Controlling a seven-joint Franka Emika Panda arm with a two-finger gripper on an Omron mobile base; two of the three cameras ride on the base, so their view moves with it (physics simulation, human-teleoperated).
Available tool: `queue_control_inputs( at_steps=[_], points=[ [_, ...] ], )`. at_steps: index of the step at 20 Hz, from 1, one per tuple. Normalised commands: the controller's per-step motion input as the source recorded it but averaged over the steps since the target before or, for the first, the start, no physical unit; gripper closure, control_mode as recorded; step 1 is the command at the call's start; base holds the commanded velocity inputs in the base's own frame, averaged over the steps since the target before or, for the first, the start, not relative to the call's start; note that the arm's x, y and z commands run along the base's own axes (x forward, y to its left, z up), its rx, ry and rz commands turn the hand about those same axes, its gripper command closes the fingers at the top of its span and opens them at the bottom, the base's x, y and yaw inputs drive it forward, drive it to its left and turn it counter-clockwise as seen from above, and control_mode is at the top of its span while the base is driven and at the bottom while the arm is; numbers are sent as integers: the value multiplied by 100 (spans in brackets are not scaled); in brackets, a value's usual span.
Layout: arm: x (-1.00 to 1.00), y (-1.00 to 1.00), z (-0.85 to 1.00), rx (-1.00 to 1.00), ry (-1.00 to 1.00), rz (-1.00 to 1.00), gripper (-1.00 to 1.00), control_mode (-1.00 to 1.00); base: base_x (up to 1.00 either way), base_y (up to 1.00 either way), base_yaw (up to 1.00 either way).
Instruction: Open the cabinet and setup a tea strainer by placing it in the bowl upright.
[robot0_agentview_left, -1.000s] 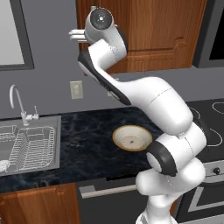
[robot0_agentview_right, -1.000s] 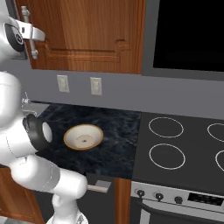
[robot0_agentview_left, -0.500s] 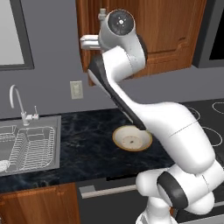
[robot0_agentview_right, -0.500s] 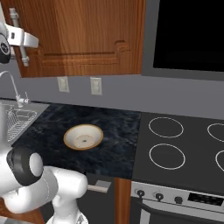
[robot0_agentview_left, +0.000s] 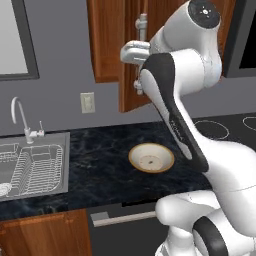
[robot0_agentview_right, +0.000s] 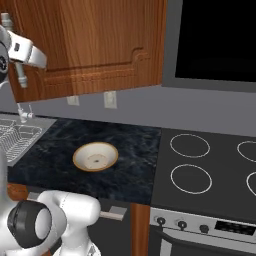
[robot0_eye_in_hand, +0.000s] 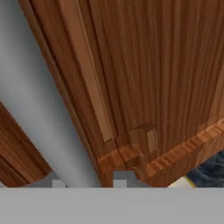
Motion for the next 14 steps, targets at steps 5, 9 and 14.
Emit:
queue_control_inputs(
  at_steps=[5,9,14],
  points=[
    [-100,-75,0,13,25,11,100,-100,0,0,0],
    [-100,-82,0,14,21,11,100,-100,0,0,0],
    [-100,-92,0,16,14,13,100,-100,0,0,0]
  ],
)
